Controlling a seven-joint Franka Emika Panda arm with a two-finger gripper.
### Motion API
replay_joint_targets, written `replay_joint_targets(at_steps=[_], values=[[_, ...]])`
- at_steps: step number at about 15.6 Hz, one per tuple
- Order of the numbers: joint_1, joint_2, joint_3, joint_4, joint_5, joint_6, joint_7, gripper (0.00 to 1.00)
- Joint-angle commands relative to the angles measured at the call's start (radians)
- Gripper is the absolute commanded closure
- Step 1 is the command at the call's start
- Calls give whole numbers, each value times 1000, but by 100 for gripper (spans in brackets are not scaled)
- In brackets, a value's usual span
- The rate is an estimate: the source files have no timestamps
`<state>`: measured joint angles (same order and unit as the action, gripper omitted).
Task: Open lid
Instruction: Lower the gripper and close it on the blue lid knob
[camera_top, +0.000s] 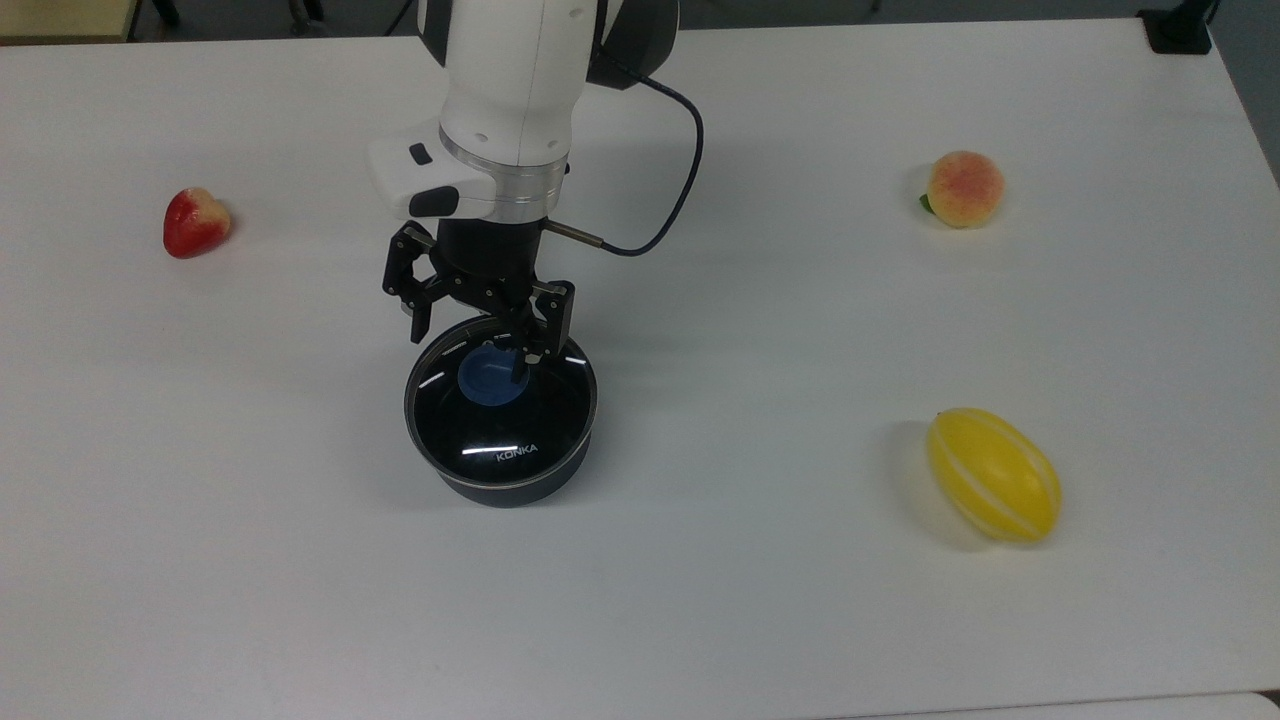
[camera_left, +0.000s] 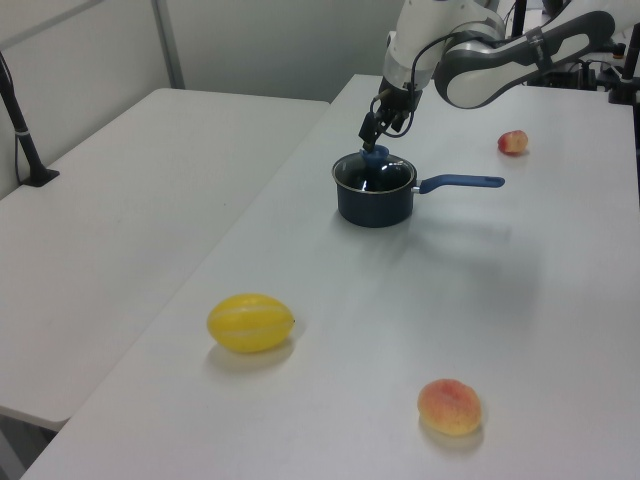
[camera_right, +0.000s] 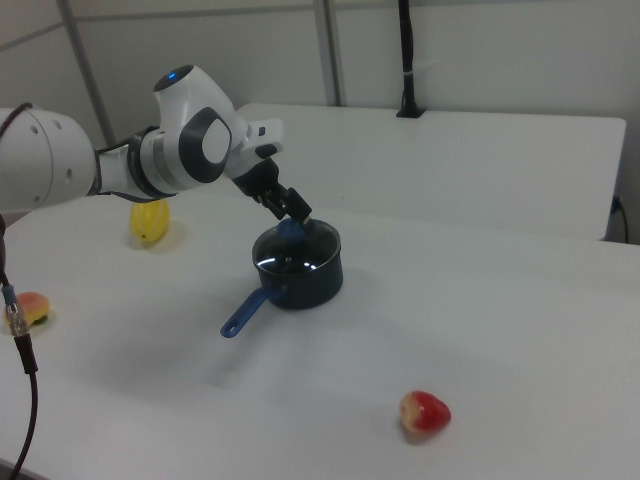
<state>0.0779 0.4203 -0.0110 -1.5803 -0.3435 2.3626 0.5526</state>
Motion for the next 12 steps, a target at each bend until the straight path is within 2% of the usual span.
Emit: replay_joint_targets(at_steps=[1, 5, 12], values=[[-10, 11, 17, 3, -26, 23, 66, 4], [-9, 18, 19, -1, -48, 37, 67, 4], [-9, 28, 26, -1, -43, 43, 101, 3]])
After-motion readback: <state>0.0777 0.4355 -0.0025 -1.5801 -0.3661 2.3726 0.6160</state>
